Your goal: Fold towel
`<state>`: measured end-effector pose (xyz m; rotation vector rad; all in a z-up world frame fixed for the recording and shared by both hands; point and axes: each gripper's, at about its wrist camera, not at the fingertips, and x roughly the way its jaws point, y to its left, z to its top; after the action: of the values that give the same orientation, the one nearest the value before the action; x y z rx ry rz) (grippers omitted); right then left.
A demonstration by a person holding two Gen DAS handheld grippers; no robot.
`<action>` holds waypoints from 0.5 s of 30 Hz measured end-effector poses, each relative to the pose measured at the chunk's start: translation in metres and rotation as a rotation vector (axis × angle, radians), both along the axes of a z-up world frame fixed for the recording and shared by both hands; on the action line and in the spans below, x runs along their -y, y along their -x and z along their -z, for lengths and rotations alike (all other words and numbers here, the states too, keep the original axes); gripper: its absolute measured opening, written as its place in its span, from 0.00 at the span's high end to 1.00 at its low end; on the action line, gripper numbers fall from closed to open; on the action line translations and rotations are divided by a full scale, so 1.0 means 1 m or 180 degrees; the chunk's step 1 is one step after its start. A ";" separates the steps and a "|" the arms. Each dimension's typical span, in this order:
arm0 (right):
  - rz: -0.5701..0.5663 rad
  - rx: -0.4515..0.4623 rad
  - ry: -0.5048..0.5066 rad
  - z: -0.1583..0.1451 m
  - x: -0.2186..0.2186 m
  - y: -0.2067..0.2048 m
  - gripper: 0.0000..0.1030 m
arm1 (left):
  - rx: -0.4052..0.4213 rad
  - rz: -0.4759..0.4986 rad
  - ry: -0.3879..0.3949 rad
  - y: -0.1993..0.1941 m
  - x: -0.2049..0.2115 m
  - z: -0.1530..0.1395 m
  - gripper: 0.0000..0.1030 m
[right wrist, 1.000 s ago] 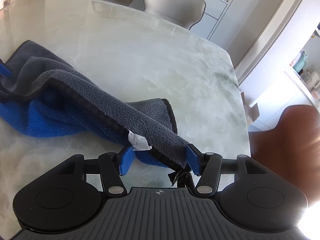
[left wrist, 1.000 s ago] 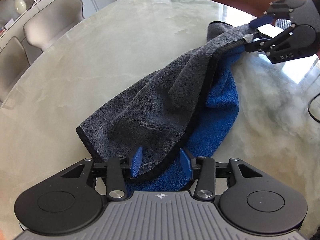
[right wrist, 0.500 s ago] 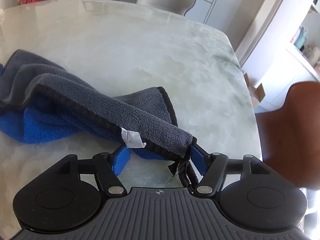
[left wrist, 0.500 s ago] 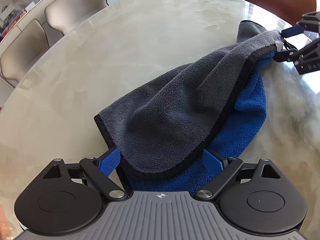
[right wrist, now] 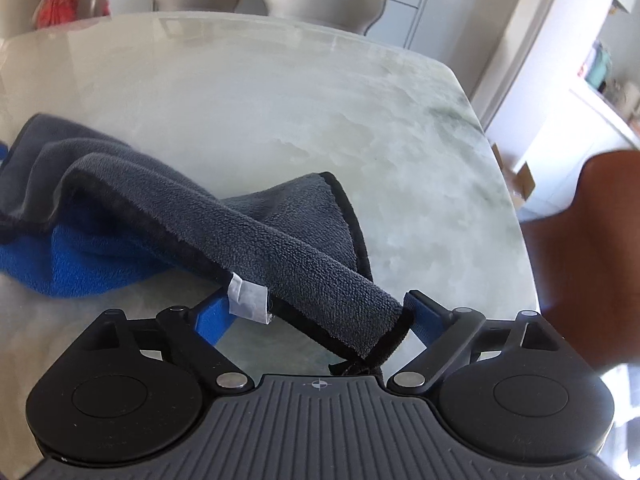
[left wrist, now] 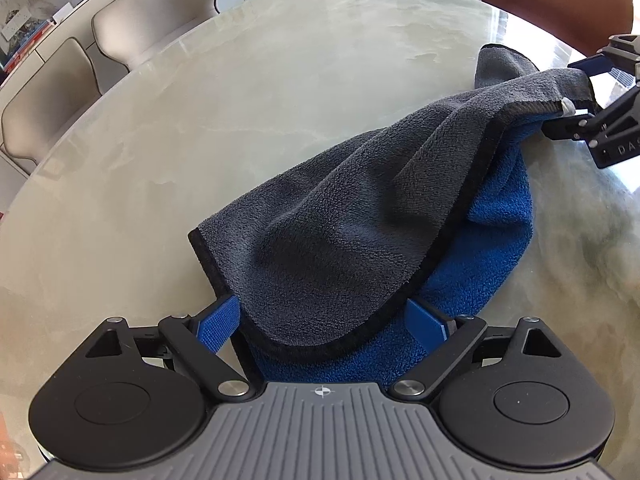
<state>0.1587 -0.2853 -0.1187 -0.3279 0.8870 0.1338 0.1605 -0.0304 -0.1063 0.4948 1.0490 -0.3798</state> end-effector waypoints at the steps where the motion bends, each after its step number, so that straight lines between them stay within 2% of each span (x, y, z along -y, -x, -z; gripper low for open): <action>1: -0.0025 0.0000 0.0023 0.000 -0.001 0.000 0.11 | -0.0002 0.0000 -0.0012 -0.001 0.000 0.000 0.07; 9: 0.0004 -0.0046 0.0058 -0.001 -0.003 -0.003 0.13 | 0.0047 0.0122 -0.0149 0.000 0.010 0.000 0.05; 11: -0.0050 0.0015 0.0107 -0.001 -0.005 0.001 0.20 | 0.0104 0.0201 -0.0156 0.004 0.012 0.000 0.07; 15: -0.0160 0.0177 0.0262 -0.002 -0.010 0.009 0.42 | 0.0109 0.0289 -0.0022 0.011 0.011 -0.003 0.24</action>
<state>0.1494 -0.2754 -0.1163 -0.4289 0.8310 0.1341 0.1500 -0.0418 -0.1037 0.5546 0.9972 -0.4468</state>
